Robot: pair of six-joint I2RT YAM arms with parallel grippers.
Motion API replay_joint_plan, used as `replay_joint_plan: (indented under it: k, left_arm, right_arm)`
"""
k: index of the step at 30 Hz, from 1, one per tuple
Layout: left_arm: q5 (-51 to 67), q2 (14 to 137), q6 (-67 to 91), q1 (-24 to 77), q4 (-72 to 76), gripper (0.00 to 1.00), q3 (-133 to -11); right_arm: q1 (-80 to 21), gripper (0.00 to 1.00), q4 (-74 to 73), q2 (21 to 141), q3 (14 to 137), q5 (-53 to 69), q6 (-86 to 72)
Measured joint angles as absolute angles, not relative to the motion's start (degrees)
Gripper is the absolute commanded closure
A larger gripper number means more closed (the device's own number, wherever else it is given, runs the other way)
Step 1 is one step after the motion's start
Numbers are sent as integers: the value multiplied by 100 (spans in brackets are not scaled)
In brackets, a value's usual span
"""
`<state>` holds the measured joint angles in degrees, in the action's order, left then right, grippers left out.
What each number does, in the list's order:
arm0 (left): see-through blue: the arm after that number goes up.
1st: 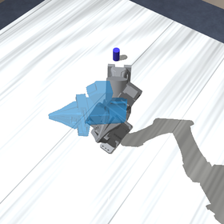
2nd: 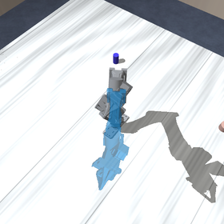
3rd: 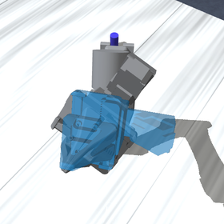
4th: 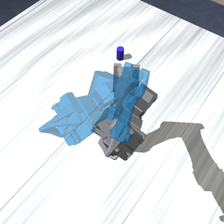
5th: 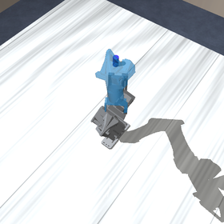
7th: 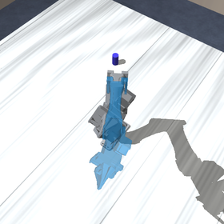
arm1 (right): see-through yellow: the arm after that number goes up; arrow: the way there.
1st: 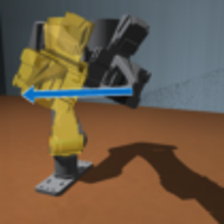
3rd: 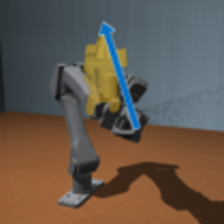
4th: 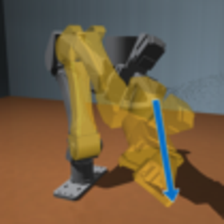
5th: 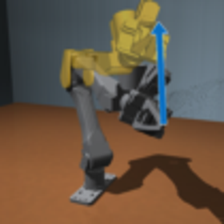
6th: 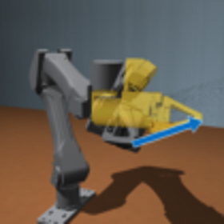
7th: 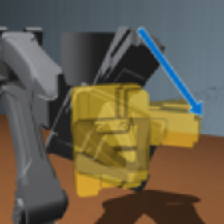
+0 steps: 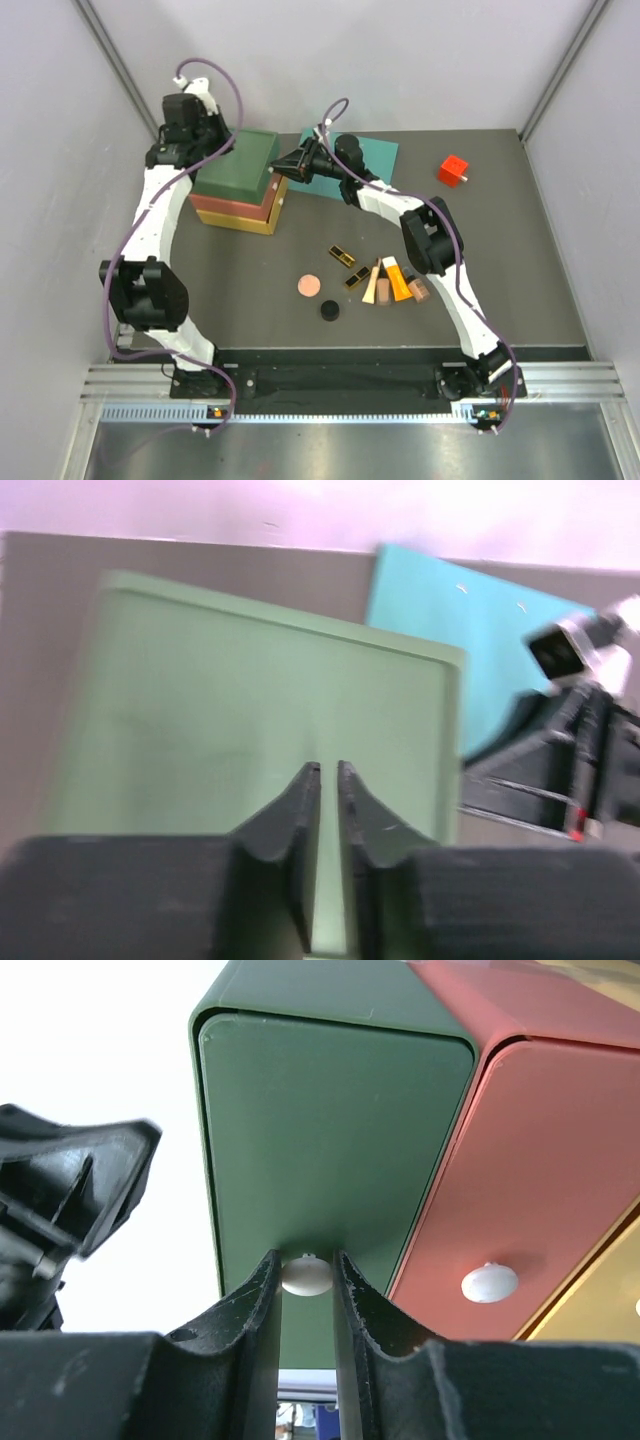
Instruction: Organize the makeup
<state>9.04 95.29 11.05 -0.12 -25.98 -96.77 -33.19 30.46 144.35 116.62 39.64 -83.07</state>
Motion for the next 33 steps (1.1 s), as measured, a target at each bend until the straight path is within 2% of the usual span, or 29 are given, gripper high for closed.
replay_joint_plan:
  k: [4, 19, 33]
  left_arm:
    - [786, 9706, 1039, 274, -2738, 100, -9773]
    - [285, 10103, 1205, 191, -3006, 100, -9806]
    - [222, 10143, 1234, 193, -2950, 100, -9826]
  right_arm:
    - [-3319, 100, 3144, 14400, 11557, 3942, -8372]
    - [-3282, 100, 3422, 14199, 11122, 3870, -8479]
    - [-2961, 100, 3802, 13231, 9489, 3975, -8357]
